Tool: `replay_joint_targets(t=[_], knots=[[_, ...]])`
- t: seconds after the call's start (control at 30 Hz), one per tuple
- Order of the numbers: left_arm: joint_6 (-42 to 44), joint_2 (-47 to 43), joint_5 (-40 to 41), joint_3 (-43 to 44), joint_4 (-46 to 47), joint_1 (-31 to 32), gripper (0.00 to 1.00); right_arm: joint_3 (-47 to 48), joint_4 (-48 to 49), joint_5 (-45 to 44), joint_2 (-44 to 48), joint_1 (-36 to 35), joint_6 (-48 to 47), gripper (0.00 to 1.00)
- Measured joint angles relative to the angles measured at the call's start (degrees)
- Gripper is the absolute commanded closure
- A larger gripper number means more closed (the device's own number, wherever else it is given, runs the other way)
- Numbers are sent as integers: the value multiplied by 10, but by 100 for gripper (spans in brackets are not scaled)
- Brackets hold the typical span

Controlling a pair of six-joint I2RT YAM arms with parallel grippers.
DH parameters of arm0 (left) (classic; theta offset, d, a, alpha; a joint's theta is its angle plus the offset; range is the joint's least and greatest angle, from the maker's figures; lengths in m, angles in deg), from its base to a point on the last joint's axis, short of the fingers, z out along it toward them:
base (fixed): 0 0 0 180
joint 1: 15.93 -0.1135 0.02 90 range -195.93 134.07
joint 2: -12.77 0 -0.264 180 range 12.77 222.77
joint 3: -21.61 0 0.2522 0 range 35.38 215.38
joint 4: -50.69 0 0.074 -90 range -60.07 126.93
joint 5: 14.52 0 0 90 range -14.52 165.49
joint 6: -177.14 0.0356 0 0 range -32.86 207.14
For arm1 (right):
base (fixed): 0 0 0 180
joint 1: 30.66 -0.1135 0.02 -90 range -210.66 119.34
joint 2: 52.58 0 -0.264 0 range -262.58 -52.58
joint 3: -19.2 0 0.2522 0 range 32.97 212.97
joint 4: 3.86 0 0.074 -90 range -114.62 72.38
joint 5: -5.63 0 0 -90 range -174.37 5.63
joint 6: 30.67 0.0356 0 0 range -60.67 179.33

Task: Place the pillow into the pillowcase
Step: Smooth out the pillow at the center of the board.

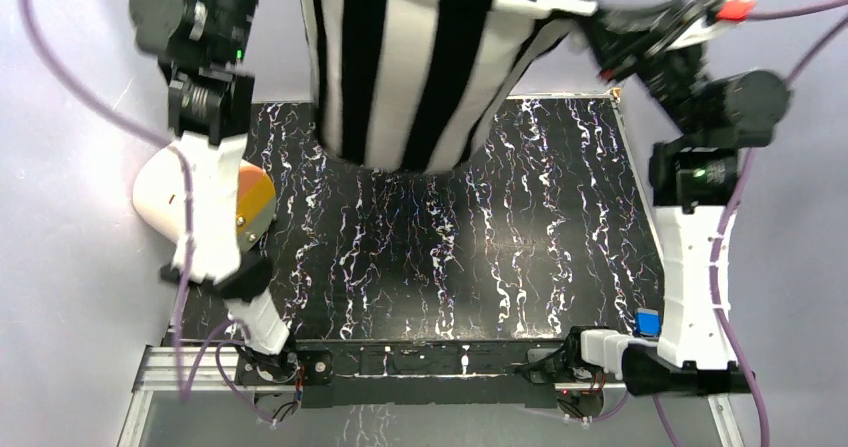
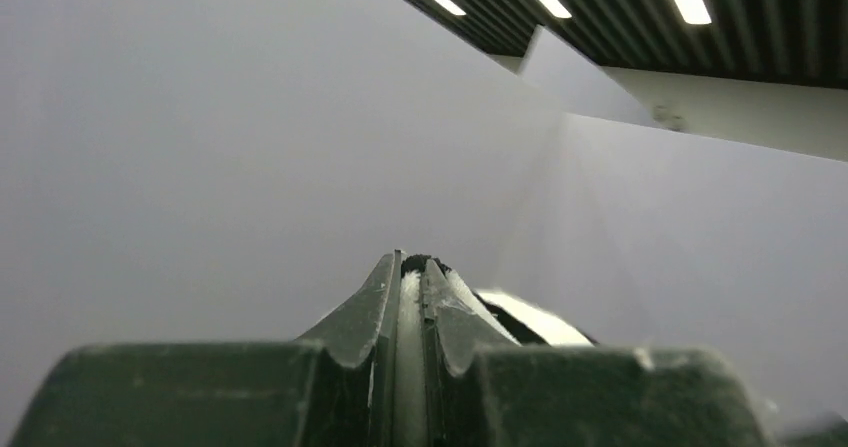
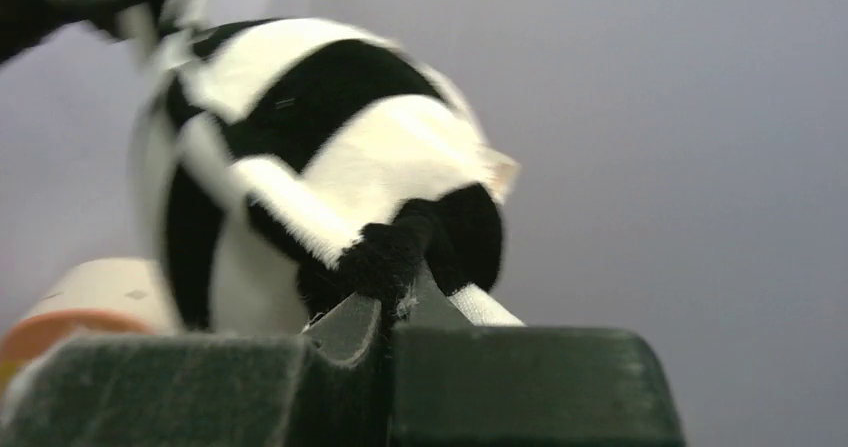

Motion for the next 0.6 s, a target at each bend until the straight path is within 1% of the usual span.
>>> replay_joint_targets(t=[0.03,0.07,0.1,0.13,0.17,0.2,0.23,0.27,0.3,0.33,0.37,0.4,0.47,0.5,0.53,0.57,0.6], knots=[[-8,65,-10,83,-6,-34,100,-59,12,11,31,-16,18,100],[-26,121,-28,147,-16,-73,100,-105,15,18,51,-29,26,100],[-44,163,-46,177,-30,-108,100,-154,13,22,70,-45,29,100],[-60,188,-66,172,-51,-130,100,-184,-4,24,79,-57,21,100],[-71,197,-79,133,-69,-138,100,-191,-32,27,73,-66,9,100],[-75,191,-82,78,-74,-135,100,-185,-56,31,51,-71,-8,100],[-74,163,-72,-28,-57,-117,100,-166,-79,34,25,-74,-21,100],[-74,127,-64,-135,-42,-90,100,-109,-120,38,-29,-70,-32,100],[-73,95,-59,-223,-31,-54,100,-34,-146,44,-94,-60,-37,100],[-68,69,-52,-287,-26,-11,100,55,-165,48,-166,-43,-36,100],[-61,54,-43,-320,-21,25,100,153,-186,51,-244,-21,-28,100],[-52,44,-35,-329,-15,54,100,252,-210,54,-318,3,-19,100],[-18,31,-22,-301,-12,89,100,379,-235,51,-418,37,-6,100],[-3,35,-15,-259,-24,90,100,390,-245,47,-436,49,-3,100],[7,57,-15,-183,-50,78,100,366,-260,46,-433,52,-5,100],[-2,88,-42,-98,-80,56,100,289,-254,35,-395,42,-14,100],[-21,131,-76,-9,-101,33,100,174,-233,11,-337,14,-26,100]])
